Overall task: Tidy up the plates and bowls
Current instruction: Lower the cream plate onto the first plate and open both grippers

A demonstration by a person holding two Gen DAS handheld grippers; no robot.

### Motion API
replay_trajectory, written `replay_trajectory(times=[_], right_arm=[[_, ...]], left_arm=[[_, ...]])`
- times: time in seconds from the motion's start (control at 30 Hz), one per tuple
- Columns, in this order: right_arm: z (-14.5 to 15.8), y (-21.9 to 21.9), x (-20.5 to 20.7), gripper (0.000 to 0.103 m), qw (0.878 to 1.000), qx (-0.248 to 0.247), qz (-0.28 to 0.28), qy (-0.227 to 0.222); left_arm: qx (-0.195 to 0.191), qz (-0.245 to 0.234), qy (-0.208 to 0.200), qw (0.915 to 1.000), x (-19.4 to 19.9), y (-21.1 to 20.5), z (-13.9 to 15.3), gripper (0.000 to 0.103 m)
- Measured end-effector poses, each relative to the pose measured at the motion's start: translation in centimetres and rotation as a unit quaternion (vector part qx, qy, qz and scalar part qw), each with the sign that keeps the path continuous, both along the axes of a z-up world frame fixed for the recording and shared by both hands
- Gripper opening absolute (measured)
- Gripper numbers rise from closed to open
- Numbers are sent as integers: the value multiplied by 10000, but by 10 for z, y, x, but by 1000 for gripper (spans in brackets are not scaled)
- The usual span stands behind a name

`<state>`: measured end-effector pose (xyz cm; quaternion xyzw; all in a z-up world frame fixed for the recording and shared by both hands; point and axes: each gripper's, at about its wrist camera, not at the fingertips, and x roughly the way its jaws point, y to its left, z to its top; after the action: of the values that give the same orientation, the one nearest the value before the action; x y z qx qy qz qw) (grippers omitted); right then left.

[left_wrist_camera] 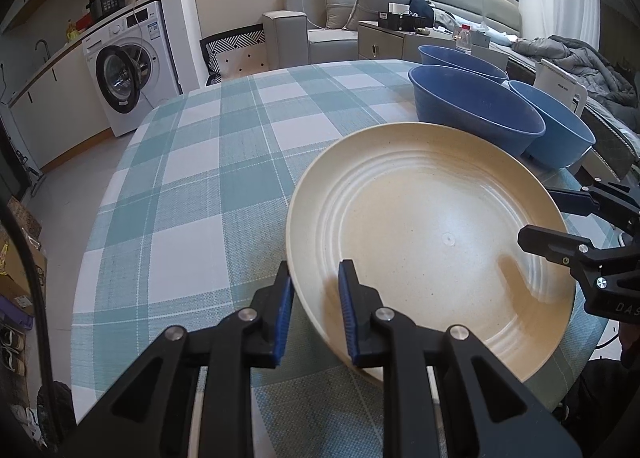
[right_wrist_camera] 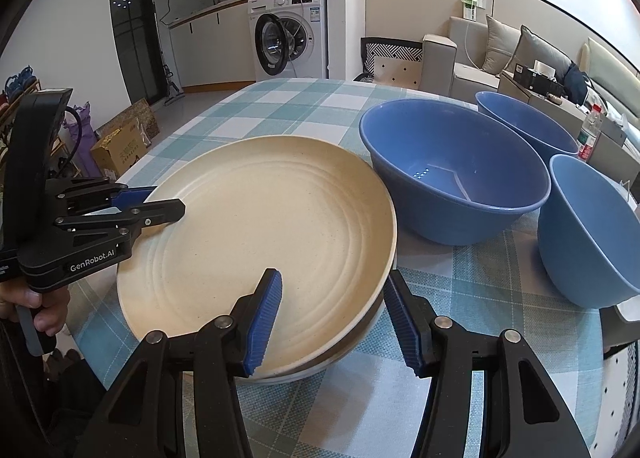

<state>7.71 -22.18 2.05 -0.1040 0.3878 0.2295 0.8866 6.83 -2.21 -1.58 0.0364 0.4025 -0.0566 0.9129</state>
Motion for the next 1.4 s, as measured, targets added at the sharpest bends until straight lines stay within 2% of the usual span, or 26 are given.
replay_trajectory(times=[0.57, 1.03, 1.4], right_arm=[[-11, 4, 2, 55, 9997, -221, -75, -48], [-20, 10, 3, 55, 9989, -448, -100, -85], [-23, 8, 5, 55, 9990, -414, -127, -55]], left_arm=[[89, 43, -10, 10000, 3, -7, -8, 20], [382, 89, -155, 9991, 4, -14, -14, 20], [531, 19, -189, 9984, 4, -17, -17, 23]])
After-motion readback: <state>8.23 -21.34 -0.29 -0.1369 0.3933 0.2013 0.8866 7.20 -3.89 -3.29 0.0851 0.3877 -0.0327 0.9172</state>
